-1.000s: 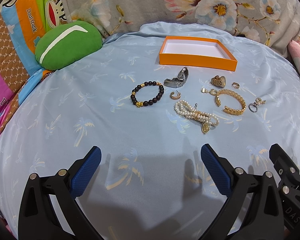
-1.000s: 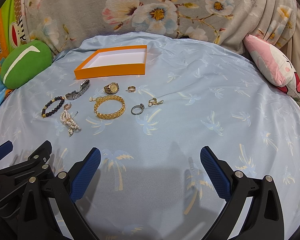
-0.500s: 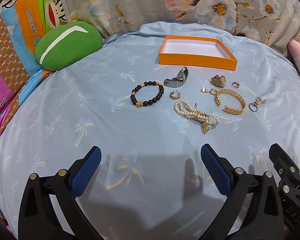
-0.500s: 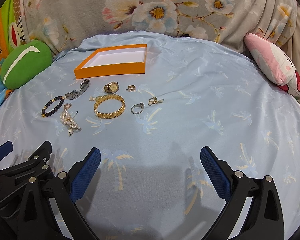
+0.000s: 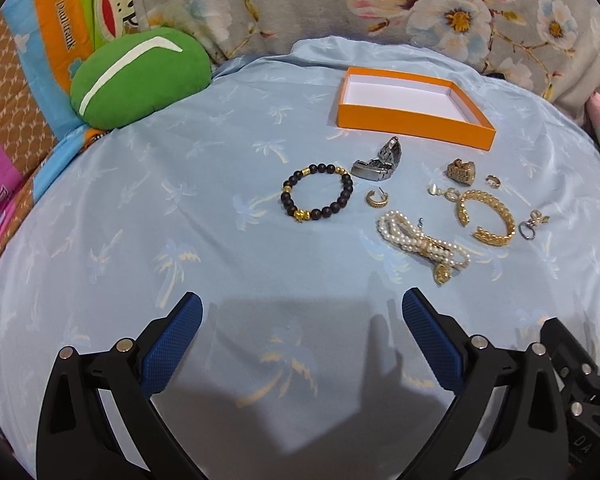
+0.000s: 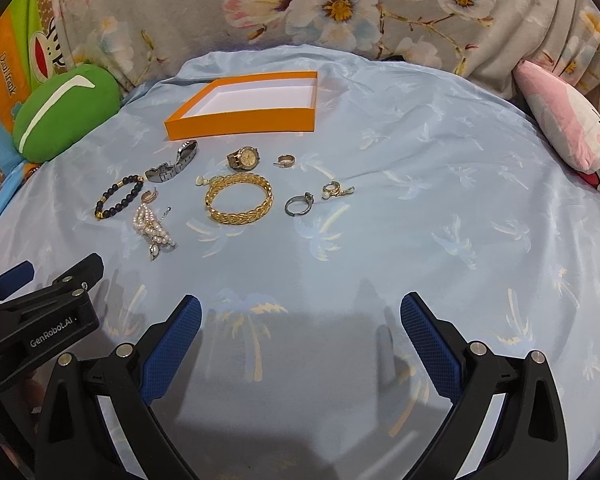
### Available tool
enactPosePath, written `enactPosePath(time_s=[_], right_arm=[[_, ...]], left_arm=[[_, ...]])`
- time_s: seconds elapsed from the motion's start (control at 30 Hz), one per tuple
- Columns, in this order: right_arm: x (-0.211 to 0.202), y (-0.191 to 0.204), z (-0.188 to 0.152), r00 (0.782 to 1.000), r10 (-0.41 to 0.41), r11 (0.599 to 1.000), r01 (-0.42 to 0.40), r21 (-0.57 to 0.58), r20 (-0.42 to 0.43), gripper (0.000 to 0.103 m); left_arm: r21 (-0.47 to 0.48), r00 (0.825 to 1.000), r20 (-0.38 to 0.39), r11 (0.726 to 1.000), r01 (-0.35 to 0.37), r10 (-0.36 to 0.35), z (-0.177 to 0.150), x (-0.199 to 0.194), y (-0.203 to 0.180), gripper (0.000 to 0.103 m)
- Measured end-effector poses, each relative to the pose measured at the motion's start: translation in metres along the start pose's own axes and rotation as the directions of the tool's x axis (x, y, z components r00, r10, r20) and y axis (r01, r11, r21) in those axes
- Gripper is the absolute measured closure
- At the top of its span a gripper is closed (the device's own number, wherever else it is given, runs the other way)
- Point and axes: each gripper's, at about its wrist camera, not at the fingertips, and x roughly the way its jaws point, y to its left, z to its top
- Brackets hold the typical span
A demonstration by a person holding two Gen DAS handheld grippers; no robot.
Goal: Organize jewelry
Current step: 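Grasp the gold chain cuff bracelet with the right tool while the left tool moves toward the pearl bracelet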
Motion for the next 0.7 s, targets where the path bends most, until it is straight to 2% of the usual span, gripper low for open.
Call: enactPosePath(time_s=[0.13, 0.4, 0.7], right_arm=[[0.007, -0.002, 0.009, 1.0, -0.005, 1.0, 0.005, 0.002, -0.005, 0.005], [0.019, 0.003, 0.036, 1.0, 0.007, 1.0, -0.007, -0.01, 0.026, 0.005], [0.043, 0.029, 0.063, 0.998, 0.042, 0.997, -0.04, -0.059, 0.037, 0.008]], left_arm=[[0.014, 1.0, -0.024, 1.0, 0.016, -0.016, 0.008, 0.009, 0.0, 0.005], [0.027, 1.0, -0.005, 1.0, 0.004, -0.004, 0.025, 0.02, 0.0, 0.005], [-0.108, 0.999, -0.03, 0.994, 0.017, -0.021, 0.026, 0.028, 0.031, 0.005]])
